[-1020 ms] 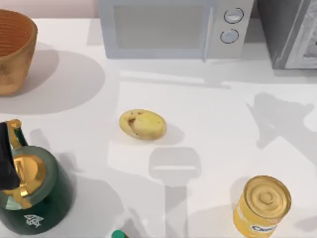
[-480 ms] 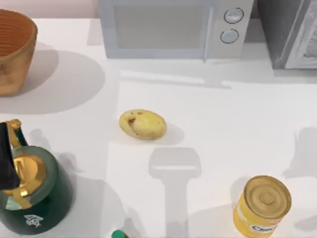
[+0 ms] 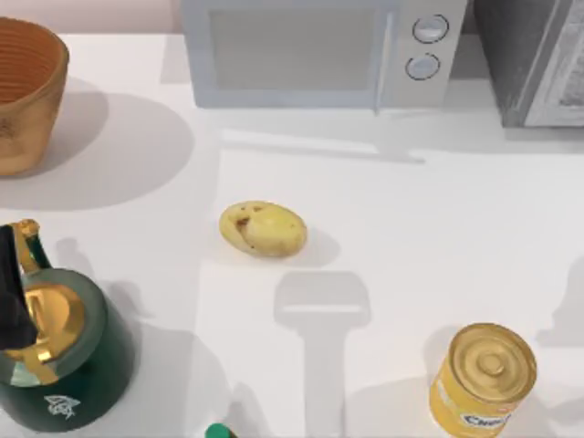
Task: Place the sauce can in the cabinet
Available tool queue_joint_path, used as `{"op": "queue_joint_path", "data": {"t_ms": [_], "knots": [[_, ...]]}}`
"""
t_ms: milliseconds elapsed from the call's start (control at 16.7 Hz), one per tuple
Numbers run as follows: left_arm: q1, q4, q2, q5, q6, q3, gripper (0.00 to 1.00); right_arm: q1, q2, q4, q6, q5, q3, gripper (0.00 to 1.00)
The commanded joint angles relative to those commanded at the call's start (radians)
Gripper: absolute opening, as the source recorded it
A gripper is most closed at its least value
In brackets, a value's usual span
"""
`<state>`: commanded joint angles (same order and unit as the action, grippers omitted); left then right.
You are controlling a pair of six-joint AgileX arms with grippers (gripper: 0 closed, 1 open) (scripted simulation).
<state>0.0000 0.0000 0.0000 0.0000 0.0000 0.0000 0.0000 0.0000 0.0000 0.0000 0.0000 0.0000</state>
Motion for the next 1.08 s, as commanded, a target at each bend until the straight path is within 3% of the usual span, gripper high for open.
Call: {"op": "queue_joint_path", "data": {"t_ms": [480, 1080], "knots": [[0.0, 0.0, 0.0, 0.0, 0.0, 0.0, 1.0, -0.012, 0.104, -0.032, 0.007, 0.037, 0.125, 0.0], [0.0, 0.0, 0.0, 0.0, 0.0, 0.0, 1.0, 0.012, 0.499, -0.175, -0.017, 0.14, 0.871, 0.0]]}}
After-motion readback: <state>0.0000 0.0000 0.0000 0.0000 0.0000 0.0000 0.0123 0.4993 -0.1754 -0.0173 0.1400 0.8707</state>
